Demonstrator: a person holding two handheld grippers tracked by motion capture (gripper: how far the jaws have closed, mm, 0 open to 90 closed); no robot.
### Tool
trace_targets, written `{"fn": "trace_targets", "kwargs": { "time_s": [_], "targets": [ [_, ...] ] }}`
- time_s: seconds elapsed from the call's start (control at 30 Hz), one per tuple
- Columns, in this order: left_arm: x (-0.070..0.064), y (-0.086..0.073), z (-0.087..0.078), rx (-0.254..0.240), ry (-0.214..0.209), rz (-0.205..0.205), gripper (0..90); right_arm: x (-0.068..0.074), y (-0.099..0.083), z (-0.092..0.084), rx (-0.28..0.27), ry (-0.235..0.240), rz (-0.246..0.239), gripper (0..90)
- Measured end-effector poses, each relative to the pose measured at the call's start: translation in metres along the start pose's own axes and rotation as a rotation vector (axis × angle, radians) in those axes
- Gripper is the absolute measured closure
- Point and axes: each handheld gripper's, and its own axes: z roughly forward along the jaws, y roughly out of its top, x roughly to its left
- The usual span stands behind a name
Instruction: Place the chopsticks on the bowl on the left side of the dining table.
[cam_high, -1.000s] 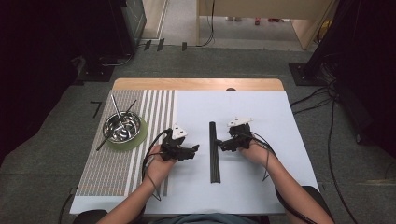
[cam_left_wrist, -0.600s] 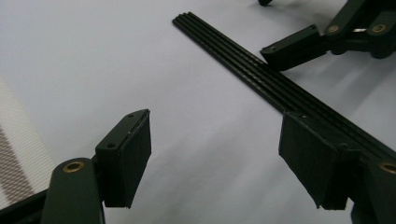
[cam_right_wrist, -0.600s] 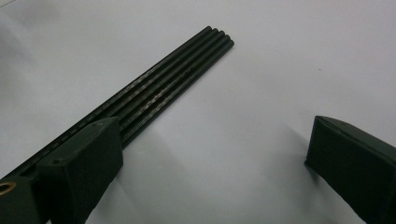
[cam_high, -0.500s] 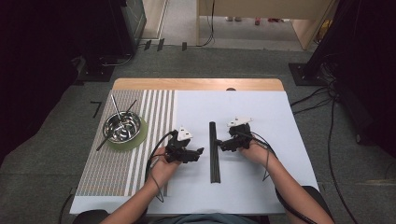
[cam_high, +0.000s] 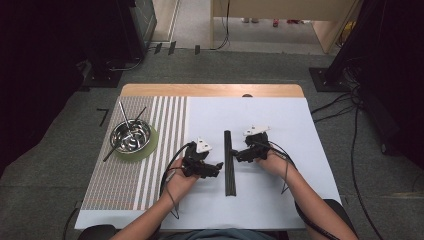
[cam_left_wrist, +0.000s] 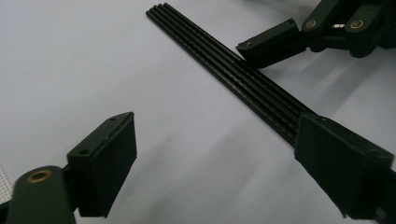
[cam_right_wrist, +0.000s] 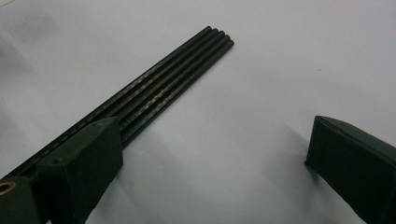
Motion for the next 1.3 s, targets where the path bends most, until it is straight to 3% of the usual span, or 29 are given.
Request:
{"fn": "trace_targets", "kwargs": {
  "time_s": [0.1, 0.2, 0.27, 0.47, 1.3],
  "targets": [
    [-0.002, -0.001, 0.002, 0.007, 0.002, 0.007, 12.6, 0.0, 0.0, 0.0, 0.0, -0.001, -0.002, 3.3],
    [-0.004, -0.002, 0.003, 0.01, -0.028, 0.011, 13.1, 0.0, 0.0, 0.0, 0.0, 0.0, -0.001, 3.3],
    [-0.006, -0.002, 0.004, 0.021, -0.019, 0.019, 14.2, 0.0, 0.0, 0.0, 0.0, 0.0, -0.001, 3.3],
    [-0.005, -0.002, 0.005, 0.003, -0.034, 0.001, 14.2, 0.0, 0.0, 0.0, 0.0, -0.001, -0.001, 3.3],
    [-0.018, -0.005, 0.012, -0.026, -0.023, 0.038, 15.0, 0.0, 0.0, 0.0, 0.0, -0.001, -0.002, 3.2]
  ]
}}
